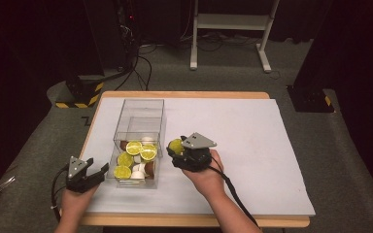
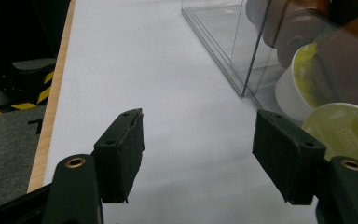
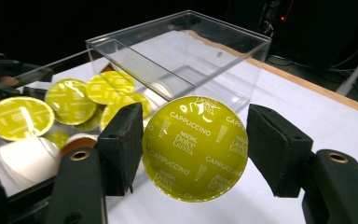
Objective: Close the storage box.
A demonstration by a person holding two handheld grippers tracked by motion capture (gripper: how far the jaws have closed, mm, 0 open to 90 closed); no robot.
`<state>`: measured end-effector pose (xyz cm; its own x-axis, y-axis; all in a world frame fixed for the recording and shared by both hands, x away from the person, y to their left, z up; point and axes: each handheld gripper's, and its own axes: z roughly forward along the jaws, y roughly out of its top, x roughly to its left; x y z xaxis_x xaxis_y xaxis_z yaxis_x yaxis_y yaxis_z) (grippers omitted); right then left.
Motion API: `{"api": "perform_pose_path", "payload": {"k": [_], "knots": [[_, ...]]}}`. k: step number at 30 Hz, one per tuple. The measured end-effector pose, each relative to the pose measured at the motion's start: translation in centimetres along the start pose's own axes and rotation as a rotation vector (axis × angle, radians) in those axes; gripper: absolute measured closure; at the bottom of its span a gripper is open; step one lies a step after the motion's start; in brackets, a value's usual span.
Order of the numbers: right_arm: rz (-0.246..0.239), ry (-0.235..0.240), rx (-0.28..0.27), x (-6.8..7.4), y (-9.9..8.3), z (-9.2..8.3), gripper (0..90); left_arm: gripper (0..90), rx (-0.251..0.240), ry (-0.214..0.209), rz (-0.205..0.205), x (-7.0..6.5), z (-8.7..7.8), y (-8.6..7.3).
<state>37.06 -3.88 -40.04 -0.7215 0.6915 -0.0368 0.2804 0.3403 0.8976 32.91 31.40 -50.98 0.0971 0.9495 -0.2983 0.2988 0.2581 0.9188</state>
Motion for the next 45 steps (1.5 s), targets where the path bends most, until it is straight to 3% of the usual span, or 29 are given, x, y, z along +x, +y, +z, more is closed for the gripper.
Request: {"api": "perform_pose_path", "payload": {"k": [9, 17, 18, 27, 32, 36, 45], "knots": [[0.029, -0.042, -0.007, -2.1, -1.1, -1.2, 38.1, 34.1, 0.000, 0.002, 0.005, 0.0, 0.0, 0.0], [0.064, -0.105, -0.004, -4.8, -2.7, -2.9, 38.1, 34.2, 0.009, 0.004, 0.014, 0.0, 0.1, 0.0], [0.064, -0.105, -0.004, -4.8, -2.7, -2.9, 38.1, 34.2, 0.022, 0.000, 0.027, 0.1, 0.0, 0.0], [0.091, -0.160, -0.002, -6.9, -4.1, -4.7, 38.2, 34.2, 0.013, 0.003, 0.012, 0.0, 0.1, 0.0], [0.108, -0.191, -0.004, -8.1, -4.7, -5.7, 38.1, 34.2, 0.021, 0.002, 0.027, 0.1, 0.0, 0.0], [0.126, -0.213, -0.009, -9.0, -5.1, -6.4, 38.1, 34.2, 0.014, 0.003, 0.013, -0.1, 0.1, -0.1], [0.143, -0.255, 0.004, -10.3, -5.9, -7.0, 38.1, 34.2, 0.016, 0.003, 0.016, -0.1, 0.1, -0.1]]}}
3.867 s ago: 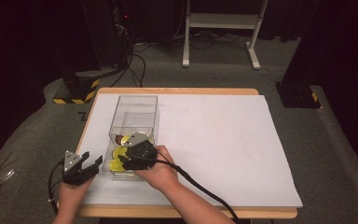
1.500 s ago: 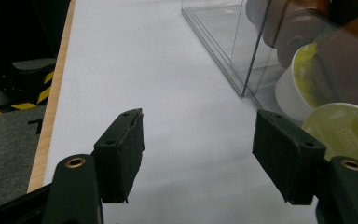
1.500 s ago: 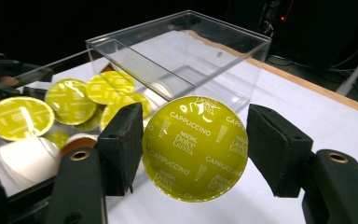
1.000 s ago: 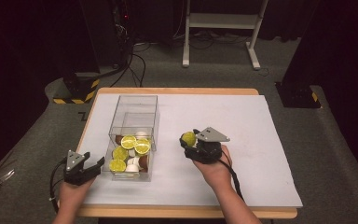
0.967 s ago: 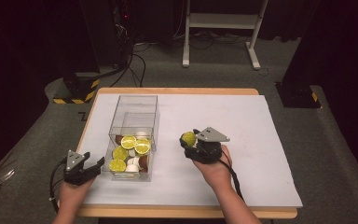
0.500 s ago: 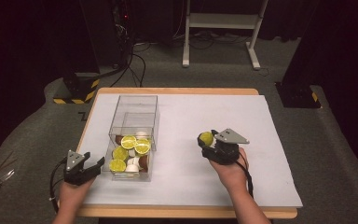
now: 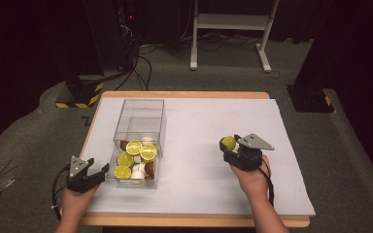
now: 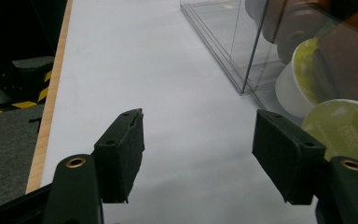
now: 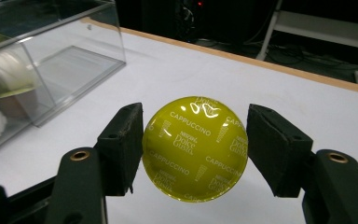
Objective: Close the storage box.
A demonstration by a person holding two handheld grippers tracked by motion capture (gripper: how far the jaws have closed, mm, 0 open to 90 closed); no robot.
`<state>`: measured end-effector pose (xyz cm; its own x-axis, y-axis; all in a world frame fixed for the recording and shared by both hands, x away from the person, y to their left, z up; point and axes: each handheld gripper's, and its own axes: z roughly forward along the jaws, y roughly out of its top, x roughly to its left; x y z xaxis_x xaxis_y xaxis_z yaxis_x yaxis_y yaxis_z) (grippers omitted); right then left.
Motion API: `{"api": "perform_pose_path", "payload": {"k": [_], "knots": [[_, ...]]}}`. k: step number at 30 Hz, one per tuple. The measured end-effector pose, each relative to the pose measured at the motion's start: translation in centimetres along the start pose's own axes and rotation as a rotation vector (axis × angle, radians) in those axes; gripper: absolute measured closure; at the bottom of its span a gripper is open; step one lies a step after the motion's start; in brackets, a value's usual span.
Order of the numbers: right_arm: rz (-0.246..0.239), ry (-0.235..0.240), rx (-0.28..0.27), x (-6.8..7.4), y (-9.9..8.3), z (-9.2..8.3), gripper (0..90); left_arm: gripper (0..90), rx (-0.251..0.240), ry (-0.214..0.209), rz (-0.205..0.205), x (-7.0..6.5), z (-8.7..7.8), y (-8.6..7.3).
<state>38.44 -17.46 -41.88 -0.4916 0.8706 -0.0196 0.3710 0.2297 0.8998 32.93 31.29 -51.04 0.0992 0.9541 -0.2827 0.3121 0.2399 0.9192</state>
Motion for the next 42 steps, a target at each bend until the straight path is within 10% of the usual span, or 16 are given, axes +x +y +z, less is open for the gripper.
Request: {"api": "perform_pose_path", "payload": {"k": [19, 42], "knots": [[0.067, -0.119, 0.112, -4.4, -2.0, 3.9, 38.1, 34.2, 0.003, -0.007, 0.005, 0.1, -0.1, 0.0], [0.092, -0.141, 0.190, -4.8, -3.3, 6.3, 37.9, 34.2, -0.002, -0.014, -0.002, 0.1, -0.1, 0.0]]}}
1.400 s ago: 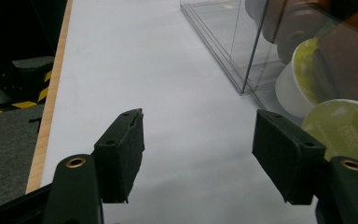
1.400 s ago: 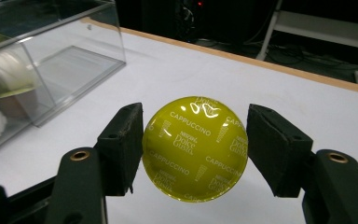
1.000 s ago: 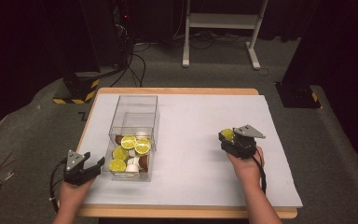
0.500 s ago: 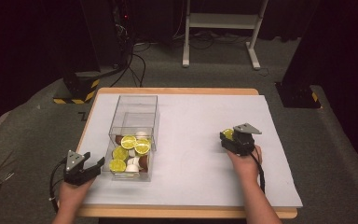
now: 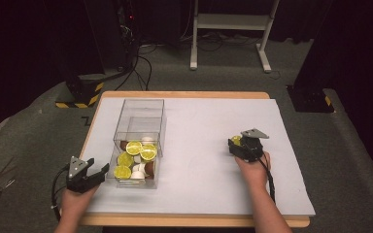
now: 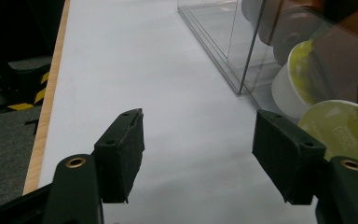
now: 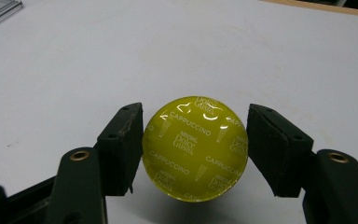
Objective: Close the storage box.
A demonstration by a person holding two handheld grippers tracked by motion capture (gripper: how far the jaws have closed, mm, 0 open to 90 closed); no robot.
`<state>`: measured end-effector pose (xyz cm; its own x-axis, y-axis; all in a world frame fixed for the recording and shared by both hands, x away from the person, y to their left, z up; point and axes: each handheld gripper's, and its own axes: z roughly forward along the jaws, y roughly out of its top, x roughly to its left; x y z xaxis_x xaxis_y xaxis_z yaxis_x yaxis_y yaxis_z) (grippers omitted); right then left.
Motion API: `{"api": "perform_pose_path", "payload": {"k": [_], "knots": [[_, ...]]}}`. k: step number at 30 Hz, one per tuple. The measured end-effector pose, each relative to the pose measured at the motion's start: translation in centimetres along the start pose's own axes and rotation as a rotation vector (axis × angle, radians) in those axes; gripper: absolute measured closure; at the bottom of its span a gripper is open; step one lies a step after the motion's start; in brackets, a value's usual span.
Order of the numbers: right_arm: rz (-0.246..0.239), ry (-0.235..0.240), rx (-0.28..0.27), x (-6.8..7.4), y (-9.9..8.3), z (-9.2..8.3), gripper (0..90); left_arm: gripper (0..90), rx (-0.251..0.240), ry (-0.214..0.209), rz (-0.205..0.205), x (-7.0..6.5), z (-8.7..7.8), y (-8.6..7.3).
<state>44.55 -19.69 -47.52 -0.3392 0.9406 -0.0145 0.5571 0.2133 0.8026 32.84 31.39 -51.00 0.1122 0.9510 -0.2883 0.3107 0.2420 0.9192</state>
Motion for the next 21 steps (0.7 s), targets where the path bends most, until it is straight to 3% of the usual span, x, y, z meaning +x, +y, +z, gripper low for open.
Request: {"api": "perform_pose_path", "payload": {"k": [13, 21], "knots": [[0.003, 0.005, 0.024, -0.35, -0.63, 0.40, 37.2, 34.2, -0.001, 0.000, 0.000, -0.01, 0.00, -0.01], [0.004, 0.006, 0.034, -0.29, -0.49, 0.26, 27.9, 34.2, 0.006, 0.001, 0.006, 0.03, 0.00, 0.00]]}}
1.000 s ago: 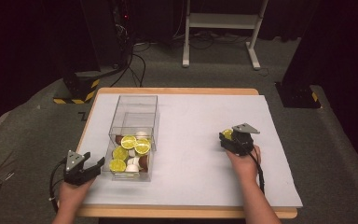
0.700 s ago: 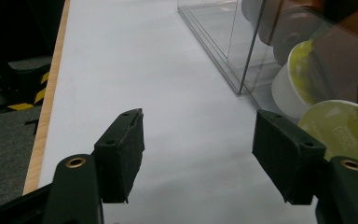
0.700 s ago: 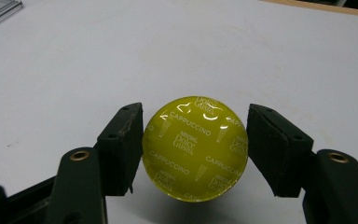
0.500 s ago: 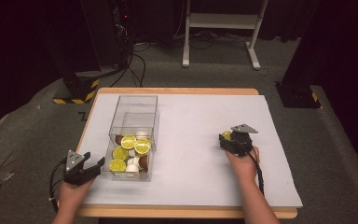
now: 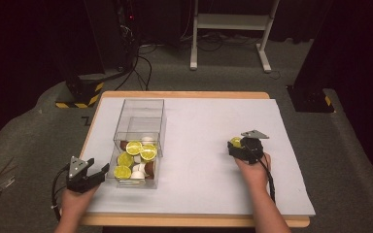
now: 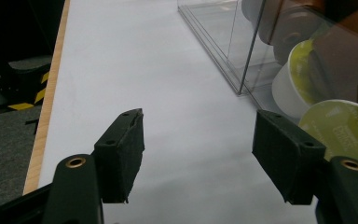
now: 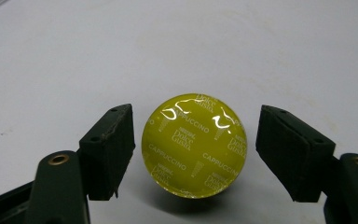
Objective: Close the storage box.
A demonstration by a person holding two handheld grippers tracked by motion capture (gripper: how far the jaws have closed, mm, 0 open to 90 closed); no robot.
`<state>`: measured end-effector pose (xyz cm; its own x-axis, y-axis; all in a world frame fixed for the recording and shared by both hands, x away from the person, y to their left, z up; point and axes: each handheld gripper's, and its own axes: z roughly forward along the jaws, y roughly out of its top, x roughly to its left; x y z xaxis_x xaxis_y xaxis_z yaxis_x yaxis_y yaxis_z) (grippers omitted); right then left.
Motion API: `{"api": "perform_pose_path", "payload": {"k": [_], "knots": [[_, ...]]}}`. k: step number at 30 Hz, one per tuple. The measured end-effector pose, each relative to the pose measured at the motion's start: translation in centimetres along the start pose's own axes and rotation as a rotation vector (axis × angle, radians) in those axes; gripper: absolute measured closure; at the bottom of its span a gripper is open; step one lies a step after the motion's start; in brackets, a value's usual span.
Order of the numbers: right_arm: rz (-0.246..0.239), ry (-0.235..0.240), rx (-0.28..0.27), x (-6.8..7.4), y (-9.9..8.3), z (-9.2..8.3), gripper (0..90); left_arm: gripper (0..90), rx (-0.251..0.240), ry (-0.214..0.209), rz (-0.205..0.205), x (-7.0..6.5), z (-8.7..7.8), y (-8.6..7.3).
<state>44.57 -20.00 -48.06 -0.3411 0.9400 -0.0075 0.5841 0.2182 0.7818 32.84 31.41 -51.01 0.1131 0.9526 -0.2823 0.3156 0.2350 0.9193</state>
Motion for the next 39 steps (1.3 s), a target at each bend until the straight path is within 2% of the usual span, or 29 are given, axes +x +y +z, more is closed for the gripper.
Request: {"api": "perform_pose_path", "payload": {"k": [14, 17, 26, 28, 31, 32, 34, 37, 39], "knots": [[-0.011, 0.039, -0.038, 1.1, 0.2, -2.0, 30.3, 34.5, 0.001, -0.004, 0.004, 0.1, 0.0, 0.0], [-0.021, 0.045, -0.045, 1.3, 0.0, -2.5, 30.8, 34.6, -0.002, -0.007, -0.009, 0.1, 0.0, 0.1], [-0.021, 0.063, -0.078, 2.0, -0.9, -4.0, 35.3, 35.0, -0.001, -0.017, -0.002, -0.2, -0.2, 0.0], [-0.028, 0.066, -0.083, 2.0, -1.2, -4.1, 36.2, 35.0, 0.011, -0.019, 0.010, -0.1, -0.3, 0.0], [-0.033, 0.071, -0.087, 2.1, -1.6, -4.3, 37.1, 35.3, 0.002, -0.024, -0.007, -0.3, -0.5, -0.1], [-0.035, 0.073, -0.088, 2.2, -1.7, -4.3, 37.1, 35.3, 0.014, -0.028, 0.012, -0.2, -0.7, -0.1], [-0.037, 0.076, -0.086, 2.3, -2.0, -4.4, 37.1, 35.4, 0.006, -0.035, 0.000, -0.4, -0.9, 0.0], [-0.041, 0.079, -0.083, 2.5, -2.4, -4.6, 37.5, 35.4, 0.015, -0.045, 0.011, -0.4, -1.2, 0.1], [-0.051, 0.082, -0.086, 2.5, -2.7, -4.6, 37.6, 35.4, 0.013, -0.050, 0.001, -0.5, -1.2, 0.1]]}}
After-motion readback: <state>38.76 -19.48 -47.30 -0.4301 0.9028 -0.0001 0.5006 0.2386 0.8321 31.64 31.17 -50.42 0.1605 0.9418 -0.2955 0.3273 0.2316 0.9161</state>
